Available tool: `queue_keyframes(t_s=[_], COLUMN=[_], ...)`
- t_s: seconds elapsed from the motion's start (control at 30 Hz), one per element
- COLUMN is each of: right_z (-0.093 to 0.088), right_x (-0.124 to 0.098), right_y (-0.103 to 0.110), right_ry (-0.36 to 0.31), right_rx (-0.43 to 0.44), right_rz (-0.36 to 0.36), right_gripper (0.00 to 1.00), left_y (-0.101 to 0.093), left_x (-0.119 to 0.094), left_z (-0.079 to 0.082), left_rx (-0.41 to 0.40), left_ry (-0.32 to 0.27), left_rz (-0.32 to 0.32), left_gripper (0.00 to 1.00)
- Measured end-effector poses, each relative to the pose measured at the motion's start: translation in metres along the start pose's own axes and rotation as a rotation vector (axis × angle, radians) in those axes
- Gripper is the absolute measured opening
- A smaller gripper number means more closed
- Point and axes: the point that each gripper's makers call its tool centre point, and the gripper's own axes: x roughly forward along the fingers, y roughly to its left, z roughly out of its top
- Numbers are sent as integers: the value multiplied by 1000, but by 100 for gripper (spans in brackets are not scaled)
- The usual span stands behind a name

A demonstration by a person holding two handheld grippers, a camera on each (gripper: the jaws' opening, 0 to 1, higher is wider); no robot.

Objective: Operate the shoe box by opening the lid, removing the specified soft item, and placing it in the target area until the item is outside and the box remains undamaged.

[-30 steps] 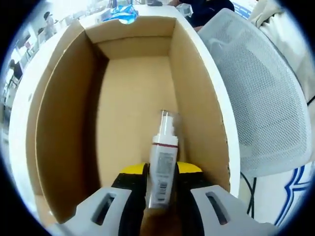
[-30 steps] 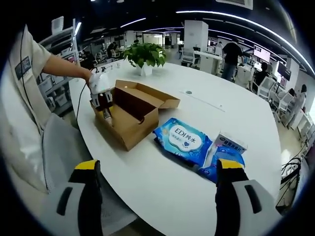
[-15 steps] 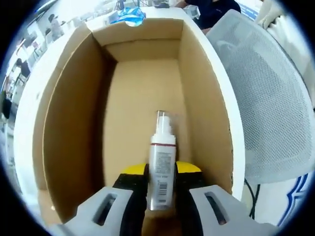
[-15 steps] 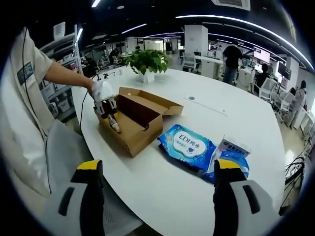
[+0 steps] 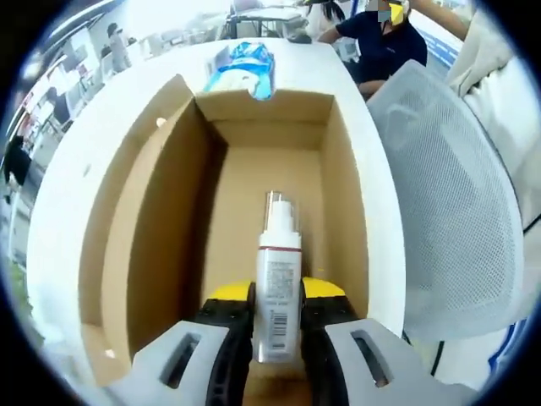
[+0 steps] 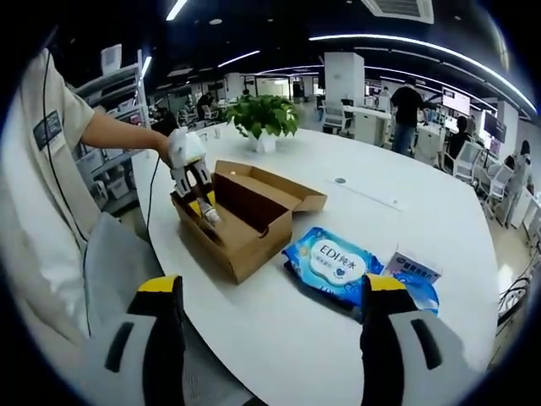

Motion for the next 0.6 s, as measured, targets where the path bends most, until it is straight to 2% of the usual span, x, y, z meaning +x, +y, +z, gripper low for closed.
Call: queue_keyframes(t_s=[0.37, 0.6], right_z=[16, 22], right_x=[15, 25], right_y=[16, 31], right_ry=[-64, -99], right_rx=[-75, -123], right_rz=[70, 131], right_gripper=[71, 61], left_y=[-16, -33], left_x=[-17, -27], left_z=[28, 47], left_rx=[-19, 8], left_ry=[-106, -164], left_rz=[13, 10], left_gripper=[18, 18])
